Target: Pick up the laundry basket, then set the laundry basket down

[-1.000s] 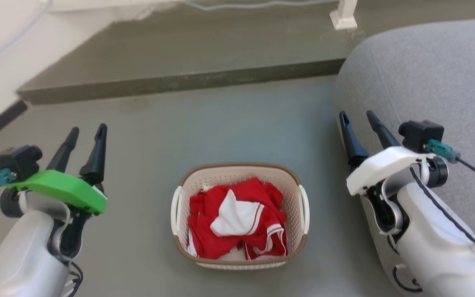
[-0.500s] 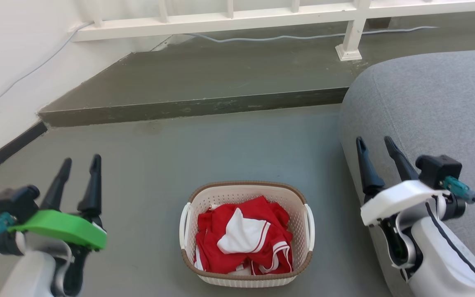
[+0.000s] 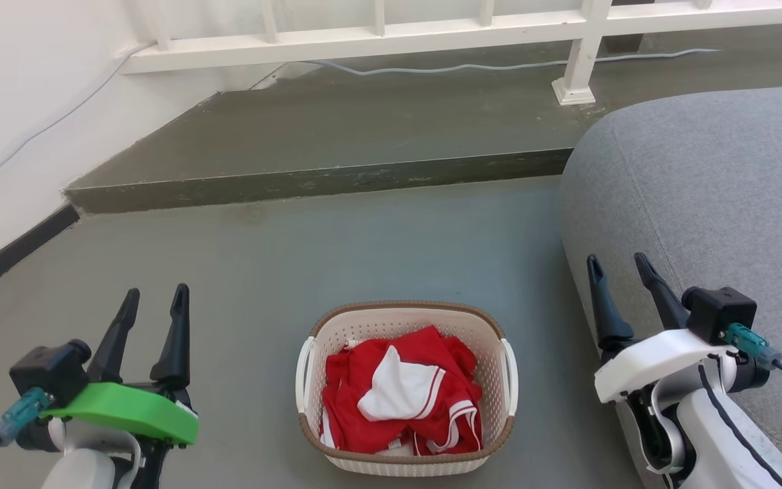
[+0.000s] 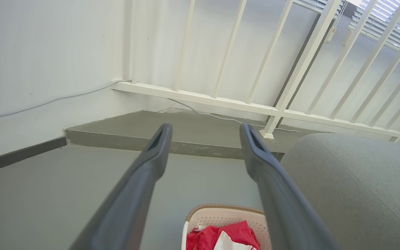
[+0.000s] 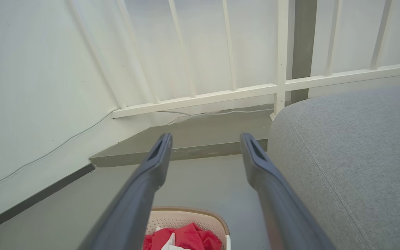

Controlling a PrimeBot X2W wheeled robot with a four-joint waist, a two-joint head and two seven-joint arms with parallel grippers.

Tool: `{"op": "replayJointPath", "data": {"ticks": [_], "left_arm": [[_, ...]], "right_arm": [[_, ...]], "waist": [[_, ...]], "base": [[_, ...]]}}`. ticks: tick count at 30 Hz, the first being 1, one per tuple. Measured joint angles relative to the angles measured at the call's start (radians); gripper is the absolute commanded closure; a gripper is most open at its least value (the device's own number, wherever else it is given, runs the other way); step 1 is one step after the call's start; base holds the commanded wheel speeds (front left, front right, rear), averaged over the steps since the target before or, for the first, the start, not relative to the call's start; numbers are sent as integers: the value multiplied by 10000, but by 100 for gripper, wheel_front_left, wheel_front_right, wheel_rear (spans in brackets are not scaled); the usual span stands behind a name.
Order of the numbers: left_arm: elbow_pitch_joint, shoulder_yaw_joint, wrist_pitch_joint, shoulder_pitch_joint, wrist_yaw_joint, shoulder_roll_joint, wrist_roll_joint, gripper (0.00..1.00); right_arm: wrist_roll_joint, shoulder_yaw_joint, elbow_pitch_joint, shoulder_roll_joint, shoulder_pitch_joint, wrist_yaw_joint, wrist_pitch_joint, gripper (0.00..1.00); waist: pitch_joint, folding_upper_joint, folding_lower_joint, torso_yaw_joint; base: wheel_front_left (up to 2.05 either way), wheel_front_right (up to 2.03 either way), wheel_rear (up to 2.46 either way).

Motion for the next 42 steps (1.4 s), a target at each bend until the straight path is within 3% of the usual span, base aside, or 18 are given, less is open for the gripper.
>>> {"op": "replayJointPath", "data": {"ticks": [15,42], "left_arm": [[-351,337,0,547,-44,-316,963,0],[-405,709,0,796,-211,-692,1480,0]], "right_arm": [[-431,-151,-357,98,371,2,0,0],[-869,-546,-477,360,584,59,0,0]], "waist": [[41,0,0,-11],[146,0,0,-112]], "base": [[0,0,0],[0,0,0]]}}
